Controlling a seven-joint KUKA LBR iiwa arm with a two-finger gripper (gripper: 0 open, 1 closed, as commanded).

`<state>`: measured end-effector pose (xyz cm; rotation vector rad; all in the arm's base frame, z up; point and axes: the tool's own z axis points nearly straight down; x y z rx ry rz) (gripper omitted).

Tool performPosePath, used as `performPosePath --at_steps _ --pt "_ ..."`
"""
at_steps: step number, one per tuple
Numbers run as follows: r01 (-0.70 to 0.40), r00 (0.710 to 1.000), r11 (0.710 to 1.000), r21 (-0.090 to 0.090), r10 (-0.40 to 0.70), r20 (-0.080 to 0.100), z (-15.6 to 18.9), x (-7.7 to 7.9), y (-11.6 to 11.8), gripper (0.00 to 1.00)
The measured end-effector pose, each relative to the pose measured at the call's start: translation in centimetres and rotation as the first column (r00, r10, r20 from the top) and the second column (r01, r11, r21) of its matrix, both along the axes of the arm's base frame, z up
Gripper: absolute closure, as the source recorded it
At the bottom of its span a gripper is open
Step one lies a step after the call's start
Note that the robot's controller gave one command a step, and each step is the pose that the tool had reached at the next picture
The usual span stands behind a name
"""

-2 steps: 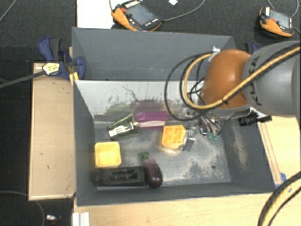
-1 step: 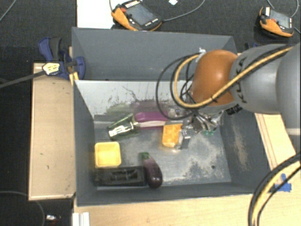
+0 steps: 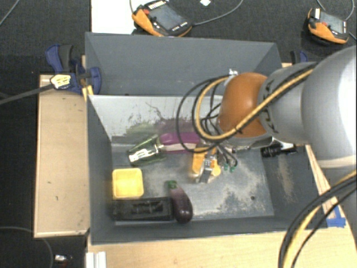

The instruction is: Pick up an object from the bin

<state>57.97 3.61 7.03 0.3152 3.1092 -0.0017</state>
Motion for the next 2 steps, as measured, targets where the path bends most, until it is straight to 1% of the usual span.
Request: performPosePath --at_steps 1,2 --pt "-0.117 0.993 0.993 0.004 0.117 -0.005 0.08 1.04 -1.44 1.00" --pt "-0.118 0.993 0.993 0.004 0.118 -0.005 0.08 1.05 -1.44 1.00"
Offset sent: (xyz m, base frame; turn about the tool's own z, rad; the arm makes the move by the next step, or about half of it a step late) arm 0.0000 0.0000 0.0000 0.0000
